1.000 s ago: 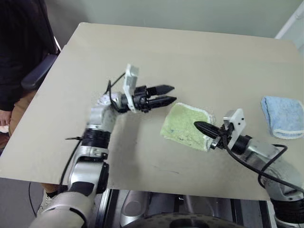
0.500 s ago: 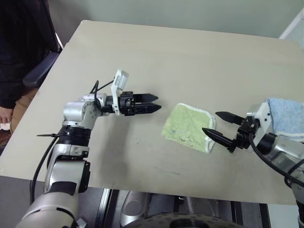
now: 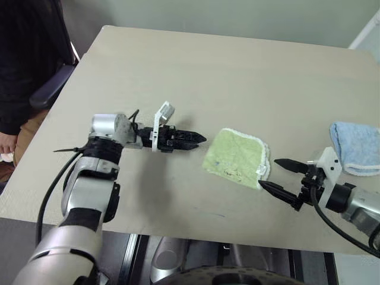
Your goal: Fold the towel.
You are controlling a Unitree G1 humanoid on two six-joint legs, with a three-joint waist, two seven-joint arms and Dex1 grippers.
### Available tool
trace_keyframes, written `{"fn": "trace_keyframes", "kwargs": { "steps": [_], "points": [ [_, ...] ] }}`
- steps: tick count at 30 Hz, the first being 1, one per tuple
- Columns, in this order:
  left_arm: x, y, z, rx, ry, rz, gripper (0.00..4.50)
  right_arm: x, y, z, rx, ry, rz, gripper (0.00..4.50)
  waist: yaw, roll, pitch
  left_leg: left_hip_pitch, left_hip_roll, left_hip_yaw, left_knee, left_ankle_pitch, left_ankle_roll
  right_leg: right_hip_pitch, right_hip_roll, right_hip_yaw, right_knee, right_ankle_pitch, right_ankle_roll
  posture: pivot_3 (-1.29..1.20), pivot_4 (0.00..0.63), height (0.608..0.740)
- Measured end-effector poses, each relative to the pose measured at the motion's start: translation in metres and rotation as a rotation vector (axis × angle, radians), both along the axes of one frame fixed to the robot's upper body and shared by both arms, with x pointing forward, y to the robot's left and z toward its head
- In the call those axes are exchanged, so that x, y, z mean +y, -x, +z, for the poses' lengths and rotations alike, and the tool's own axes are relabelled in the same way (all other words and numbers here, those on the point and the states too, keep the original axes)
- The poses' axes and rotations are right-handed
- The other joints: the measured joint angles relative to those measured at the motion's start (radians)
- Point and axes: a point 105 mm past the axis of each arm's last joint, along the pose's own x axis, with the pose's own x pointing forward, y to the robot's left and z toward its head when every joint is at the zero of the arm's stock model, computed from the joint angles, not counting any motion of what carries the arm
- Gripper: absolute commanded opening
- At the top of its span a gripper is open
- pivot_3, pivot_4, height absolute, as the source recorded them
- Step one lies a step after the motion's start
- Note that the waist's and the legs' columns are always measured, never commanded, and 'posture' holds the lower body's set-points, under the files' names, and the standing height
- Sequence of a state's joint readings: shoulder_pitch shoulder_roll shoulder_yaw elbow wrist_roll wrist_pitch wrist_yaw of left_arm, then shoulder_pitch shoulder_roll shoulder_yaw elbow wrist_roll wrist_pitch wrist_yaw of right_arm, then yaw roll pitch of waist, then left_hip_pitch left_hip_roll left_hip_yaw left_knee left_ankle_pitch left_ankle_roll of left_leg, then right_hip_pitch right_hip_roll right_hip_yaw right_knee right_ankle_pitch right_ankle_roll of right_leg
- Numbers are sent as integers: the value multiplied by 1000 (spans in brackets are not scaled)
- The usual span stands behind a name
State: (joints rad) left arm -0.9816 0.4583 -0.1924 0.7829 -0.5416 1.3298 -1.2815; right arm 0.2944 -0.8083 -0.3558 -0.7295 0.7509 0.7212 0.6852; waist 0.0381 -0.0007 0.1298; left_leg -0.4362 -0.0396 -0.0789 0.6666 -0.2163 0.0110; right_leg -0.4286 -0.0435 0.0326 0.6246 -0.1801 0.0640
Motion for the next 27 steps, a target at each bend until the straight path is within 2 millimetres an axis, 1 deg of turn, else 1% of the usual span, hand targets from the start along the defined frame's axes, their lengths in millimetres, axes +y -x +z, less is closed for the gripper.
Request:
{"fn": "trace_keyframes", "kwargs": {
  "steps": [4,10,14,18,21,23,25,27],
  "points": [
    [-9,3,-11,64,-29,-35,4500,-6,6,2,3,15,-23,4477,3,0,0,0,0,0,0,1,1,0,0,0,0,0,2,0,150,733],
    [-13,7,-14,54,-47,-118,4500,-9,8,6,-14,32,-51,4477,9,0,0,1,-1,0,1,2,4,2,0,1,0,-1,6,0,150,733],
    [-20,9,-16,53,-37,-162,4500,-11,13,7,-12,32,-75,4477,17,1,-1,1,-2,0,1,0,7,3,-1,1,0,-3,10,0,150,733],
    [-32,6,-17,45,-27,-176,4500,-12,17,9,-15,36,-92,4477,37,3,-2,1,-5,0,1,0,8,6,-4,1,-1,-4,12,0,150,733],
    [-41,5,-18,34,-19,-180,4500,-12,17,9,-17,33,-102,4477,45,3,-2,1,-12,1,1,-2,5,7,-12,1,-1,-5,11,0,150,733],
    [-48,5,-20,26,-7,-185,4500,-13,16,10,-20,34,-112,4477,47,4,-2,1,-18,1,2,-2,11,11,-16,2,-2,-5,16,0,150,733],
    [-54,5,-21,25,1,-188,4500,-12,16,10,-25,36,-115,4477,49,6,-3,1,-19,1,3,-3,18,19,-16,3,-11,-3,19,0,150,733],
    [-59,6,-21,26,13,-192,4500,-11,17,11,-30,37,-111,4477,52,6,-4,1,-21,0,4,-4,21,22,-15,5,-16,-3,21,0,150,733]
  ]
}}
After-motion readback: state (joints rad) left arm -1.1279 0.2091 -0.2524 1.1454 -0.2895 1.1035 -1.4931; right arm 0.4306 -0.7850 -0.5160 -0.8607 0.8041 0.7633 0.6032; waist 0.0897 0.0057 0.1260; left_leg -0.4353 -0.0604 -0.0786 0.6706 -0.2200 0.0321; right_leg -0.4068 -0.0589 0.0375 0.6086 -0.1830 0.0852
